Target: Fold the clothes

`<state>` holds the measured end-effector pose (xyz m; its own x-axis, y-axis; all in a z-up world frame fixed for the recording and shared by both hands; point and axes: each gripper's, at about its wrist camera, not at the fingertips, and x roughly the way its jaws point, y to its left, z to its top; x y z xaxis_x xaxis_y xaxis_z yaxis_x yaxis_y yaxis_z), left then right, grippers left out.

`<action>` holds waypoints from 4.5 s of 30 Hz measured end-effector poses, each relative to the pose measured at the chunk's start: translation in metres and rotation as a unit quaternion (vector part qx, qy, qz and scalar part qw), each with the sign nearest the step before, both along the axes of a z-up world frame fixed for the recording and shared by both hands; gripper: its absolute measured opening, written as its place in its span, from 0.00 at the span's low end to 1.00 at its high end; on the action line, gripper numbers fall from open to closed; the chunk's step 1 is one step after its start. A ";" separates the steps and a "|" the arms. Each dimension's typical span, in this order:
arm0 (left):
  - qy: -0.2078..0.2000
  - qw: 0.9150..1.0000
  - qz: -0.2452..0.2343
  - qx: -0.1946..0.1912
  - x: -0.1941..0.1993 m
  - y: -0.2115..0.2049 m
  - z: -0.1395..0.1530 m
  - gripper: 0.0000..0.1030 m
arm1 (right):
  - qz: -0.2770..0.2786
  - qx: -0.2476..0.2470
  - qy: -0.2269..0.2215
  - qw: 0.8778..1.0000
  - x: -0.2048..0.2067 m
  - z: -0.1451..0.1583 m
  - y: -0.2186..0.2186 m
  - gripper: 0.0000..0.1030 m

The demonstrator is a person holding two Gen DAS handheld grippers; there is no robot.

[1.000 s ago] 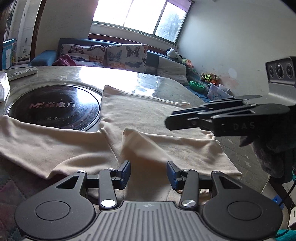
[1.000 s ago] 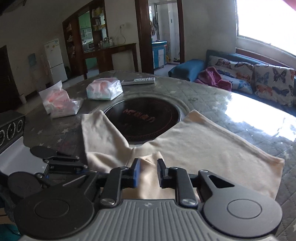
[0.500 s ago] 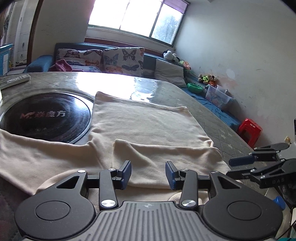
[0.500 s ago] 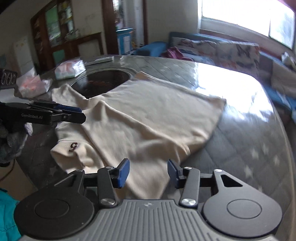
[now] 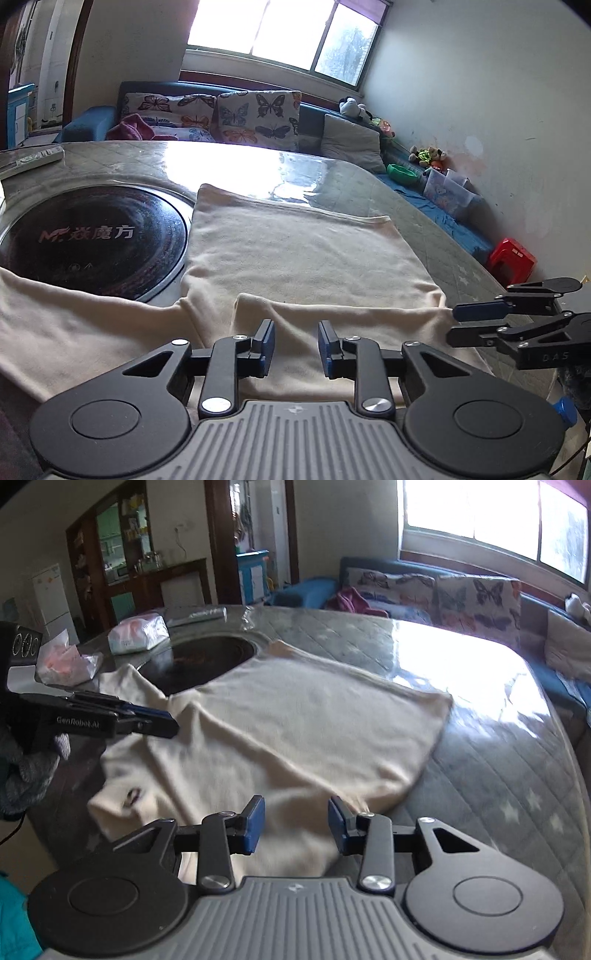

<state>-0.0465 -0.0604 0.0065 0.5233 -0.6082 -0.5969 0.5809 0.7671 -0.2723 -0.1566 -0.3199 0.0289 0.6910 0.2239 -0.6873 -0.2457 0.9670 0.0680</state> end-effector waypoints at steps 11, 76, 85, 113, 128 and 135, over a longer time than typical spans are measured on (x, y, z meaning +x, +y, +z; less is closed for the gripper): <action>-0.007 0.999 0.046 0.011 0.003 0.015 -0.003 0.25 | 0.001 -0.014 0.011 1.000 0.012 -0.016 0.004 0.35; -0.018 0.986 -0.159 -0.038 -0.054 -0.068 0.020 0.07 | -0.078 0.072 -0.021 0.994 -0.016 0.001 -0.044 0.36; -0.035 0.991 -0.130 -0.027 -0.045 -0.029 0.021 0.13 | -0.049 0.087 -0.011 0.995 -0.012 -0.004 -0.026 0.36; -0.030 0.998 0.026 0.038 0.033 0.029 0.001 0.29 | -0.053 0.086 0.007 0.995 -0.005 -0.013 -0.012 0.35; -0.041 0.998 0.013 0.044 0.037 0.023 0.001 0.12 | -0.039 0.047 -0.035 0.998 -0.003 0.010 -0.002 0.09; -0.043 0.998 0.034 0.034 0.040 0.028 0.001 0.10 | -0.057 0.052 -0.044 0.996 0.005 0.018 -0.005 0.09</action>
